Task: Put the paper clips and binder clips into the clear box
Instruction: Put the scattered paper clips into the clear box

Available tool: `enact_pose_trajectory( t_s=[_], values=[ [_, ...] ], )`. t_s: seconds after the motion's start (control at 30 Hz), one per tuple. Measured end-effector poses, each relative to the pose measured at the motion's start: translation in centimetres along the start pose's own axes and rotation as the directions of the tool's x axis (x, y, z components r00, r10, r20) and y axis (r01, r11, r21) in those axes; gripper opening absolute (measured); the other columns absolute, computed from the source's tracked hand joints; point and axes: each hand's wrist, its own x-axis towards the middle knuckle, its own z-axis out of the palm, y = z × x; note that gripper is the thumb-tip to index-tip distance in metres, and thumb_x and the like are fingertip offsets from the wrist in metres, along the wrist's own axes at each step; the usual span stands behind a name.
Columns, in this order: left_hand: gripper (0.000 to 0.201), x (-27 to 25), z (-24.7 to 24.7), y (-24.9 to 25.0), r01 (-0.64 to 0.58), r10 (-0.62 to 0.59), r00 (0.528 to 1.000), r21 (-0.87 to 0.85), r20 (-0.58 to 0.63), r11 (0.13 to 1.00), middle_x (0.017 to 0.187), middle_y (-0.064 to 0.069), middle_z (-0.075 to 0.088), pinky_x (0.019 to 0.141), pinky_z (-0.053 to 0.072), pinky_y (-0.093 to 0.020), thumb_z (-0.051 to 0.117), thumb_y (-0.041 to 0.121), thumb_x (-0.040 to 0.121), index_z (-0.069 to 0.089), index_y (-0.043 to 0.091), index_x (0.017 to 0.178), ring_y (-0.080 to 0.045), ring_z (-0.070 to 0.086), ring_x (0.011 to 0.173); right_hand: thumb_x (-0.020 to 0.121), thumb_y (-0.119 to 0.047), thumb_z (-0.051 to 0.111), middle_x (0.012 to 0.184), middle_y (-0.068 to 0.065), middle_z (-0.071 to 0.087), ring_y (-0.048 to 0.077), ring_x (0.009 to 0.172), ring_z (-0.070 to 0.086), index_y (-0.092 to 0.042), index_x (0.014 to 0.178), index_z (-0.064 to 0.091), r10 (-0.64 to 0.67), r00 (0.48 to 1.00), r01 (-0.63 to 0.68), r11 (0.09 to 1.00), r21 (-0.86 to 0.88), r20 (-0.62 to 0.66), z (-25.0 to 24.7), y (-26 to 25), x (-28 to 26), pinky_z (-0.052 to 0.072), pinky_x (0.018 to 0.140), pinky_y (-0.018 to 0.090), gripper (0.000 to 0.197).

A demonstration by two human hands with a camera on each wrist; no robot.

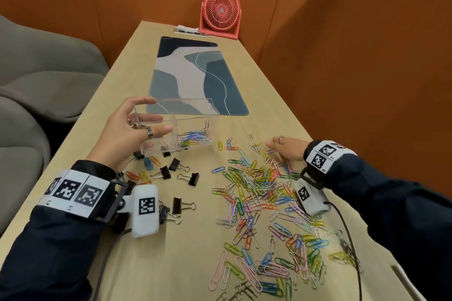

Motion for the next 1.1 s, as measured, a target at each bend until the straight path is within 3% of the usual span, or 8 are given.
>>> enact_pose_trajectory(
  t_s=[0.17, 0.23, 0.3, 0.43, 0.6, 0.77, 0.97, 1.1],
  values=[
    [0.059, 0.1, 0.0, -0.1, -0.011, 0.011, 1.0, 0.003, 0.004, 1.0, 0.106, -0.004, 0.068, 0.086, 0.052, -0.057, 0.079, 0.027, 0.052, 0.057, 0.041, 0.105, -0.032, 0.065, 0.101, 0.098, -0.05, 0.02, 0.155, 0.012, 0.023, 0.027, 0.14, 0.029, -0.009, 0.147, 0.023, -0.142, 0.985, 0.149, 0.986, -0.071, 0.099, 0.8, -2.4, -2.6, 0.022, 0.115, 0.035, 0.064],
    [0.058, 0.1, 0.0, -0.2, -0.015, 0.015, 1.0, 0.003, 0.003, 1.0, 0.106, -0.005, 0.068, 0.086, 0.052, -0.057, 0.079, 0.026, 0.052, 0.057, 0.041, 0.104, -0.032, 0.065, 0.102, 0.097, -0.051, 0.023, 0.149, 0.011, 0.036, 0.026, 0.133, 0.039, -0.011, 0.143, 0.034, -0.169, 0.977, 0.18, 0.981, -0.076, 0.13, 0.8, -3.1, -3.5, 0.028, 0.111, 0.034, 0.061],
    [0.058, 0.2, 0.0, -0.2, -0.016, 0.016, 1.0, 0.004, 0.0, 1.0, 0.106, -0.004, 0.068, 0.086, 0.052, -0.056, 0.079, 0.026, 0.053, 0.057, 0.041, 0.105, -0.032, 0.065, 0.102, 0.097, -0.049, 0.029, 0.137, 0.011, 0.052, 0.025, 0.123, 0.049, -0.014, 0.138, 0.043, -0.193, 0.98, 0.195, 0.98, -0.032, 0.056, 0.3, -3.6, -3.5, 0.034, 0.102, 0.031, 0.055],
    [0.058, 0.3, 0.1, -0.4, -0.014, 0.014, 1.0, 0.007, 0.0, 1.0, 0.106, -0.003, 0.068, 0.086, 0.052, -0.054, 0.079, 0.026, 0.054, 0.057, 0.041, 0.106, -0.029, 0.064, 0.103, 0.098, -0.042, 0.038, 0.146, 0.01, 0.041, 0.024, 0.131, 0.043, -0.012, 0.144, 0.032, -0.179, 0.966, 0.19, 0.981, 0.04, -0.188, -0.3, -4.3, -0.9, 0.033, 0.107, 0.031, 0.056],
    [0.058, 0.4, 0.0, -0.5, -0.022, 0.023, 1.0, 0.013, -0.012, 1.0, 0.105, -0.003, 0.068, 0.086, 0.052, -0.055, 0.08, 0.026, 0.054, 0.057, 0.041, 0.106, -0.03, 0.065, 0.102, 0.099, -0.045, 0.026, 0.154, 0.011, 0.025, 0.025, 0.138, 0.032, -0.009, 0.148, 0.021, -0.154, 0.988, 0.155, 0.986, -0.054, 0.019, 0.1, -5.9, 0.7, 0.025, 0.113, 0.031, 0.061],
    [0.057, 0.6, -0.2, -0.7, -0.025, 0.025, 1.0, 0.009, -0.015, 1.0, 0.105, -0.003, 0.068, 0.086, 0.052, -0.055, 0.08, 0.02, 0.06, 0.057, 0.038, 0.109, -0.03, 0.064, 0.103, 0.099, -0.045, 0.028, 0.152, 0.011, 0.03, 0.027, 0.136, 0.034, -0.009, 0.147, 0.025, -0.197, 0.962, 0.239, 0.942, -0.236, 0.188, 0.0, -7.0, -2.1, 0.027, 0.113, 0.034, 0.06],
    [0.054, 0.6, 0.0, -0.8, -0.034, 0.035, 0.999, 0.032, -0.005, 0.999, 0.106, -0.003, 0.068, 0.085, 0.052, -0.055, 0.081, 0.018, 0.065, 0.056, 0.04, 0.108, -0.031, 0.065, 0.101, 0.1, -0.035, 0.034, 0.151, 0.005, 0.035, 0.022, 0.134, 0.038, -0.011, 0.146, 0.028, -0.305, 0.952, 0.304, 0.938, -0.168, 0.025, -0.7, -8.8, -1.0, 0.028, 0.11, 0.029, 0.052],
    [0.057, 0.5, -0.2, -0.6, -0.034, 0.034, 0.999, 0.032, -0.014, 0.999, 0.105, -0.003, 0.068, 0.086, 0.052, -0.058, 0.082, 0.023, 0.059, 0.057, 0.041, 0.107, -0.029, 0.066, 0.099, 0.101, -0.033, 0.03, 0.158, 0.002, 0.017, 0.022, 0.14, 0.029, -0.016, 0.149, 0.017, -0.334, 0.93, 0.364, 0.895, -0.258, 0.152, -0.2, -9.3, 0.2, 0.021, 0.114, 0.03, 0.053]
  ],
)
